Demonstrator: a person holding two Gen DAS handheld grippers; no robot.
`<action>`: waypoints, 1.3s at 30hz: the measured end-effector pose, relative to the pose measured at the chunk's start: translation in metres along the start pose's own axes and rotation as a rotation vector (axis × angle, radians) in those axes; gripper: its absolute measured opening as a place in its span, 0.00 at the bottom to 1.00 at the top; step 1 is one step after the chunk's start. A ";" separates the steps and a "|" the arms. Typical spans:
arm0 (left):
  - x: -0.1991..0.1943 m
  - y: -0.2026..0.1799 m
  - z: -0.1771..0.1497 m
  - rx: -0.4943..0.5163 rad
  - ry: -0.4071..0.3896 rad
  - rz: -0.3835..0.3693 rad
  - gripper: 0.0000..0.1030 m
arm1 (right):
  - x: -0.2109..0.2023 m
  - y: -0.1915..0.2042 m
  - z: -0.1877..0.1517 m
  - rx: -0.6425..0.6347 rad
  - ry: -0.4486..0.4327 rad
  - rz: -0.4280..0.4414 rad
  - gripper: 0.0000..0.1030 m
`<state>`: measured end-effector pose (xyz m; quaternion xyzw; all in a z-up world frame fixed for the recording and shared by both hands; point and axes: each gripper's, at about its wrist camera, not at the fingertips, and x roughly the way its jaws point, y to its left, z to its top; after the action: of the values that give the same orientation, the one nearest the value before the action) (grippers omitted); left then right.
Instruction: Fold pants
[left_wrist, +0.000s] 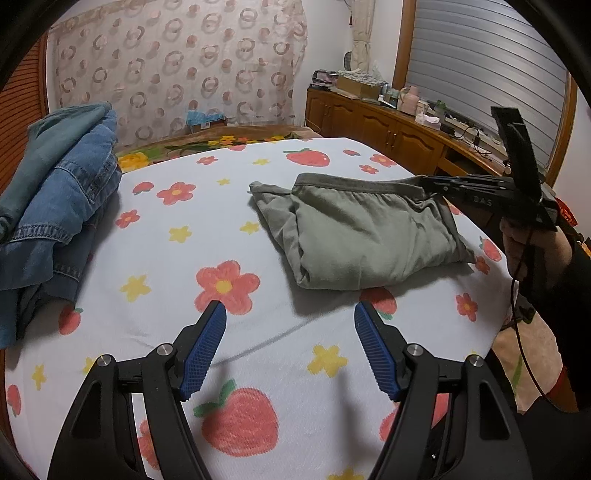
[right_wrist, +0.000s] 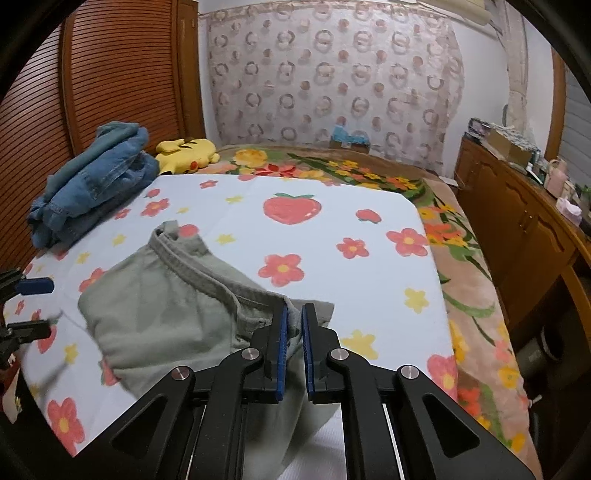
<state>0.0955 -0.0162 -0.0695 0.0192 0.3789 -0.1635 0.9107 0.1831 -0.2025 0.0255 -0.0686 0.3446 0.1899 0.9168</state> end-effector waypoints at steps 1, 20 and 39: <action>0.000 -0.001 0.001 0.002 0.001 -0.002 0.71 | 0.002 0.001 0.001 0.003 0.003 -0.004 0.08; 0.044 -0.012 0.029 0.026 0.053 -0.047 0.49 | -0.052 0.006 -0.052 0.057 -0.021 0.065 0.29; 0.060 -0.015 0.031 0.032 0.092 -0.061 0.24 | -0.051 0.012 -0.071 0.038 0.031 0.076 0.29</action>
<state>0.1516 -0.0529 -0.0882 0.0298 0.4182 -0.1961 0.8864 0.1001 -0.2245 0.0054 -0.0408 0.3647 0.2168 0.9046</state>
